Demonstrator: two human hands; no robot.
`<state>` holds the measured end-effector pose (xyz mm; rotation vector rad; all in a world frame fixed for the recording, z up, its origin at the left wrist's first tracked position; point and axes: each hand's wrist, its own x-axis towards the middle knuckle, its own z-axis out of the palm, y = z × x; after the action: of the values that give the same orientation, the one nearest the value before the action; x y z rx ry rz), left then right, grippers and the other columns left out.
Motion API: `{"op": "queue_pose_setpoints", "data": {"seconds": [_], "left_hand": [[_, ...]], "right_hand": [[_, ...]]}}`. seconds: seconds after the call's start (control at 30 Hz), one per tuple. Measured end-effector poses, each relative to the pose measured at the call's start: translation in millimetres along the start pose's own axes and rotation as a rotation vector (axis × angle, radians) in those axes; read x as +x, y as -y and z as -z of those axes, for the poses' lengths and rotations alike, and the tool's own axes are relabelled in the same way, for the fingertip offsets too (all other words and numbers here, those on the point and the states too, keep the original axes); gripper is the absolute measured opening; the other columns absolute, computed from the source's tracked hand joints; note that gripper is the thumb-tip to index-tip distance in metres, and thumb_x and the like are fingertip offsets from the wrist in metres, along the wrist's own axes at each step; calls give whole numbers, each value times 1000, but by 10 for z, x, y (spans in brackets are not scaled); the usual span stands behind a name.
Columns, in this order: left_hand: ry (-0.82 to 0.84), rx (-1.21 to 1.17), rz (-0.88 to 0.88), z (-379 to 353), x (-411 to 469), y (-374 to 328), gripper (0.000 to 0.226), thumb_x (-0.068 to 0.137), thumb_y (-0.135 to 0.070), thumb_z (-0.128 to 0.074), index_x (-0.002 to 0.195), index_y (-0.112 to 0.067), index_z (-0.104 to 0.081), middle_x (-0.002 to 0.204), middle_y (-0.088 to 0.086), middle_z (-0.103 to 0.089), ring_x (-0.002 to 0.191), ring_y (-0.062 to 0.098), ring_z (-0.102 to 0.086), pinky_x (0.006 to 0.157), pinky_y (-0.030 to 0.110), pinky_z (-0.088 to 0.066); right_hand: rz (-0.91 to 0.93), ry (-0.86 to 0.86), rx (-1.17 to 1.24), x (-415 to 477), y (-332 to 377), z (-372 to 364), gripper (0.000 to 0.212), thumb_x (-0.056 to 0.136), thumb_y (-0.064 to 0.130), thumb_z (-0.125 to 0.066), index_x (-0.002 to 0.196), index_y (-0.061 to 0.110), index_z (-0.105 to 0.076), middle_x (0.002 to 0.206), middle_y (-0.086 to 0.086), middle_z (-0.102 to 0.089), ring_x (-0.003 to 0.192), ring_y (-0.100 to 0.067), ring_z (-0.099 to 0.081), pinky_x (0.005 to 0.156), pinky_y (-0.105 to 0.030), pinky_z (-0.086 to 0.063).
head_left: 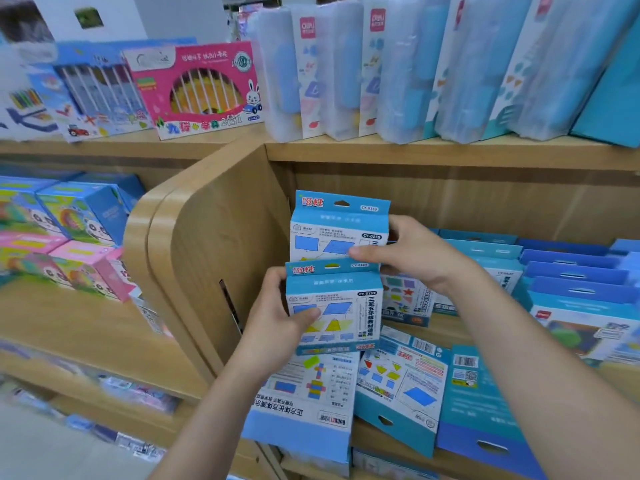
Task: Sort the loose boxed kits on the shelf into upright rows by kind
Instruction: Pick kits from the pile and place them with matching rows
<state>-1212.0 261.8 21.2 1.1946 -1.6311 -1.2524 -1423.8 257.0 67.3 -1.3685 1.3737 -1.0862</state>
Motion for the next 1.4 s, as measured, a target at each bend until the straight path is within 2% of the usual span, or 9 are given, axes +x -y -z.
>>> {"op": "queue_pose_setpoints", "data": {"seconds": [0.1,0.2,0.3,0.4,0.5,0.6,0.93,1.17,1.4], "left_hand": [[-102,133,-68,9,-83,60,43,82,-11,-71,105,-35,-42,104,-12,-66,89,0,-66,68,25,-57],[-216,290,-170,33,-220,112,51,78,-13,-75,106,-40,-41,104,-19,-60,96,-5,-59,71,13,-50],[-253,399,-226,50,-305,135,56,79,-13,-74,100,-48,-34,103,-22,-55,97,1,-56,73,19,-50],[-249,460,-282,62,-326,109,74,80,-9,-71,117,-56,-27,113,-24,-50,103,-2,-52,81,20,-49],[-233,606,-384,75,-283,87,80,81,-8,-68,129,-51,-21,115,-23,-40,100,-8,-42,76,7,-38],[-269,794,-434,88,-214,53,76,75,-10,-71,129,-40,-27,113,-14,-38,99,4,-46,73,15,-40],[-368,1245,-522,113,-61,-30,72,51,-16,-81,116,-16,-50,95,0,-53,82,22,-53,62,30,-46],[-313,1312,-534,101,-27,-58,89,53,-14,-78,133,-29,-40,96,5,-51,85,24,-51,60,34,-46],[-267,1279,-469,71,36,-64,83,55,-19,-84,126,-21,-41,103,0,-48,91,16,-44,41,22,-38]], "right_hand": [[78,-108,47,140,16,-19,42,74,14,-79,109,28,-61,103,9,-72,95,-8,-68,81,-32,-56],[91,-204,0,341,12,-58,40,77,17,-76,109,29,-56,105,7,-69,94,-10,-68,81,-39,-58],[77,-233,-195,530,-24,-84,37,79,23,-74,110,26,-54,108,4,-67,91,-11,-67,75,-40,-59],[126,-221,-473,638,-79,-99,36,76,22,-77,106,22,-58,106,4,-66,91,-8,-63,73,-28,-55],[159,-263,-774,698,-123,-145,34,77,26,-77,105,21,-59,104,1,-66,95,-15,-61,73,-27,-48],[122,-335,-1019,760,-191,-189,44,78,35,-74,116,24,-55,111,0,-65,107,-24,-57,88,-39,-42],[24,-464,-1325,791,-386,-284,54,80,19,-66,128,29,-43,125,-10,-47,118,-31,-38,89,-42,-33],[138,-189,-1448,820,-327,-244,23,87,22,-56,108,27,-63,106,2,-56,109,-23,-46,86,-43,-29],[163,-5,-1564,746,-291,-146,31,88,19,-54,117,29,-59,103,2,-49,108,-21,-47,90,-48,-27]]}}
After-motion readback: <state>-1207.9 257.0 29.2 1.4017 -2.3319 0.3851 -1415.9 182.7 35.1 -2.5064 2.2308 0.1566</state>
